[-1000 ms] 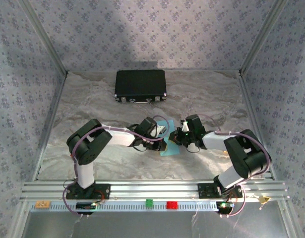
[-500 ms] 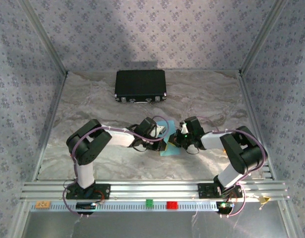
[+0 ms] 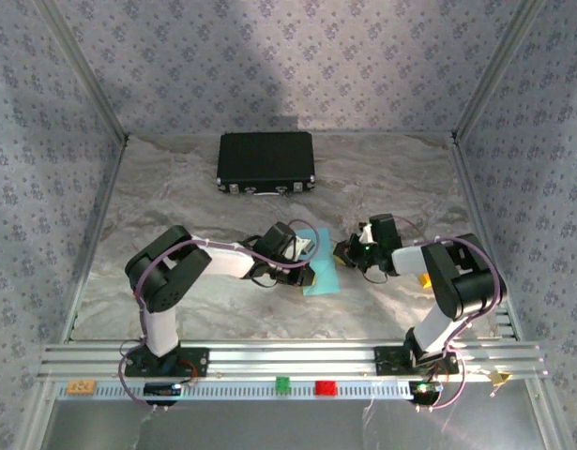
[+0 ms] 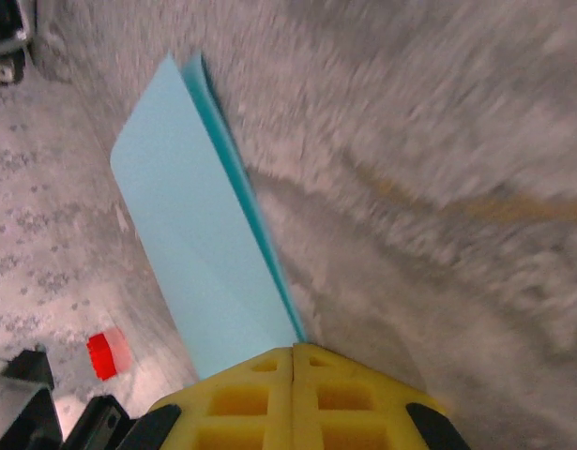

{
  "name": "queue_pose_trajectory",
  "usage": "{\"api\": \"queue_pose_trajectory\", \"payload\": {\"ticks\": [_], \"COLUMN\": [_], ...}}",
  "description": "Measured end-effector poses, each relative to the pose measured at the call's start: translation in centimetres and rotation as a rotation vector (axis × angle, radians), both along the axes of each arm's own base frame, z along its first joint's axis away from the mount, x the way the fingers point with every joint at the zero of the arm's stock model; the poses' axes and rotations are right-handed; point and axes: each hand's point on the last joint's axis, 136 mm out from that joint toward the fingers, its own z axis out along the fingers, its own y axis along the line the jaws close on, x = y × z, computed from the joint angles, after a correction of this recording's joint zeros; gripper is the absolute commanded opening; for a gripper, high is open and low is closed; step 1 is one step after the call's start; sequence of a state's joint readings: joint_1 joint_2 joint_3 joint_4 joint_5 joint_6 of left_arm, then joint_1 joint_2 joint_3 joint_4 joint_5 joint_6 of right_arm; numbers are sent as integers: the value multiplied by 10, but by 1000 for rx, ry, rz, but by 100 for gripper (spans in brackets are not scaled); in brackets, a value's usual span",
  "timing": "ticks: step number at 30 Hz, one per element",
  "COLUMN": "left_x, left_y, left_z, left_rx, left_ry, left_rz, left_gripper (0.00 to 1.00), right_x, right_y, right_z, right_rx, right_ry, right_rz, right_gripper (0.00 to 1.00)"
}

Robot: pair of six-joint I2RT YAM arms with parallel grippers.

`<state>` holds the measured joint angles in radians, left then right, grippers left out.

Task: Fold a paper plane with a square sheet of paper (pick it up from the middle)
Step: Fold the triangle a second time at the center of the table.

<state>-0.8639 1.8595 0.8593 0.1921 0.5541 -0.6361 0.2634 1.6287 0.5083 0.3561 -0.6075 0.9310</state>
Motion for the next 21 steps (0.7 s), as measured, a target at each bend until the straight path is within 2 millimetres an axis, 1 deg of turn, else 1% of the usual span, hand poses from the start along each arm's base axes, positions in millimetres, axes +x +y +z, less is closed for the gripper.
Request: {"api": "queue_pose_trajectory", "payload": {"ticks": [2, 5, 7, 9, 12, 14, 17, 19, 21], "left_x": [-1, -1, -1, -1, -1, -1, -1, -1, -2], "left_y": [0, 0, 0, 0, 0, 0, 0, 0, 1], "left_z": [0, 0, 0, 0, 0, 0, 0, 0, 1], "left_rx": [0, -1, -1, -1, -1, -1, -1, -1, -1], "left_ry": [1, 3, 3, 3, 2, 1, 0, 1, 4], "left_rz": [-1, -2, -2, -2, -2, -4, -4, -4, -6], "left_gripper": [0, 0, 0, 0, 0, 0, 0, 0, 0], "right_x": [3, 2, -1, -6, -18, -25, -31, -34, -34], "right_y": [-5, -2, 6, 16, 30, 35, 37, 35, 34], "right_z": [4, 21, 34, 39, 35, 30, 15, 1, -3], "right_rx": [-11, -13, -12, -11, -18, -28, -48, -70, -70], "right_ry": [-11, -59, -101, -118, -102, -86, -45, -5, 5], "right_rz": [-18, -9, 19, 52, 102, 125, 141, 140, 141], "right_gripper": [2, 3, 3, 3, 2, 2, 1, 0, 0]}}
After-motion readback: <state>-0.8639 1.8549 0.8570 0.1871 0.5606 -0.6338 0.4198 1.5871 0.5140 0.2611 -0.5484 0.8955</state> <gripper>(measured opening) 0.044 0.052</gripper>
